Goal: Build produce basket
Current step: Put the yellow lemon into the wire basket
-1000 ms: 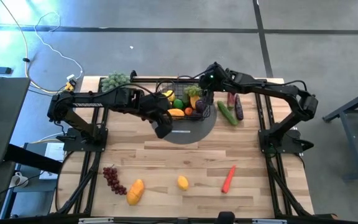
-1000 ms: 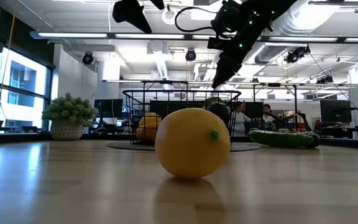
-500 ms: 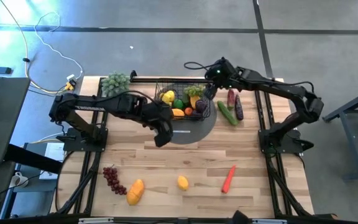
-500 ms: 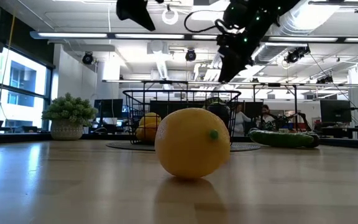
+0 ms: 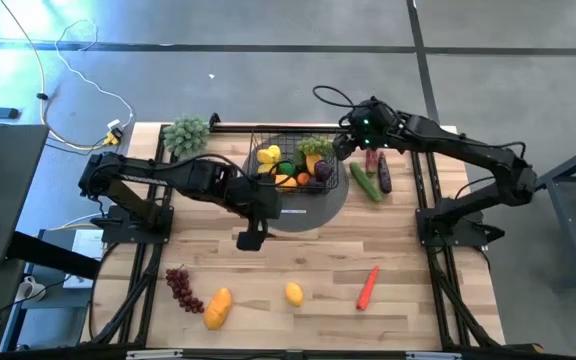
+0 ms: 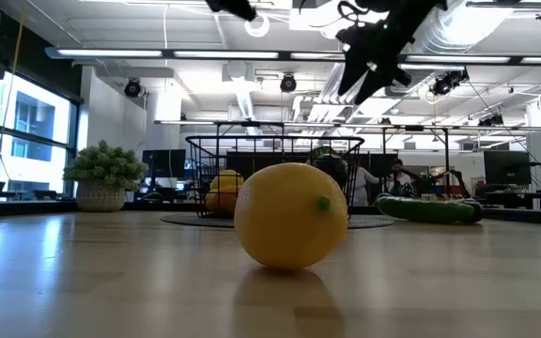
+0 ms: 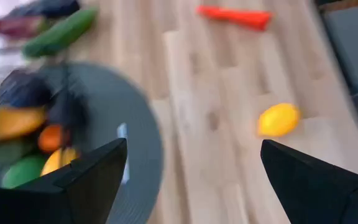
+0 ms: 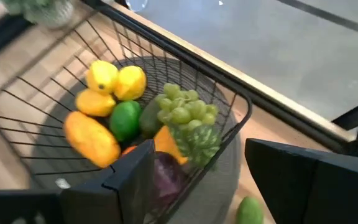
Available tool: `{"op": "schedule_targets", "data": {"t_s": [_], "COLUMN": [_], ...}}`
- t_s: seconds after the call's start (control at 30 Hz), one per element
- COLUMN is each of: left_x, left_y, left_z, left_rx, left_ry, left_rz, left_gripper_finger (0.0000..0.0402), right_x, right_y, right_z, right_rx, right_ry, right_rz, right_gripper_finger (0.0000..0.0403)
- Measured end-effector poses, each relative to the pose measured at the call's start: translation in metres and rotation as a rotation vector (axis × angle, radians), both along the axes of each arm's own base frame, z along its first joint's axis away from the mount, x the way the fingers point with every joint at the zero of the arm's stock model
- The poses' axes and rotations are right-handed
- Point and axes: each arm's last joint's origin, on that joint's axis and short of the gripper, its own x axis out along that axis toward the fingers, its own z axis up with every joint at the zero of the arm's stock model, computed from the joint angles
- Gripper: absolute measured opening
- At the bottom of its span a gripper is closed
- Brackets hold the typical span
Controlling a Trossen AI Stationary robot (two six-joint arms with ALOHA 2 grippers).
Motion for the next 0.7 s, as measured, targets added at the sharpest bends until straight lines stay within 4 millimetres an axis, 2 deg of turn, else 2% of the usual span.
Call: {"op": "schedule_targets", "data": {"t_s": [0.2,0.33,0.53,0.7], "left_x": [0.005,0.012,0.029,0.041], "left_y": [-0.005,-0.007,-0.021,-0.035], "left_z": [0.003,-0.003,-0.026,-0.047], "left_rx": [-0.059,-0.103,-0.093,-0.048], "left_ry": [-0.058,-0.063,-0.011,0.036], "left_rz": [-0.165,-0.258,-0.391,-0.498], "left_gripper_finger": [0.0361,0.036,0.036,0.036], "right_x": [-0.007,-0.008,-0.005,-0.003], "right_y": [0.018,0.028,0.037,0.043], "right_z": [0.014,0.019,0.02,0.02], "right_rx": [0.056,0.085,0.119,0.081], "right_ry": [-0.105,-0.149,-0.175,-0.165], "right_rz": [-0.046,-0.052,-0.054,-0.076], "right_gripper_finger": [0.0231,0.0231,0.0231,0.0231]}}
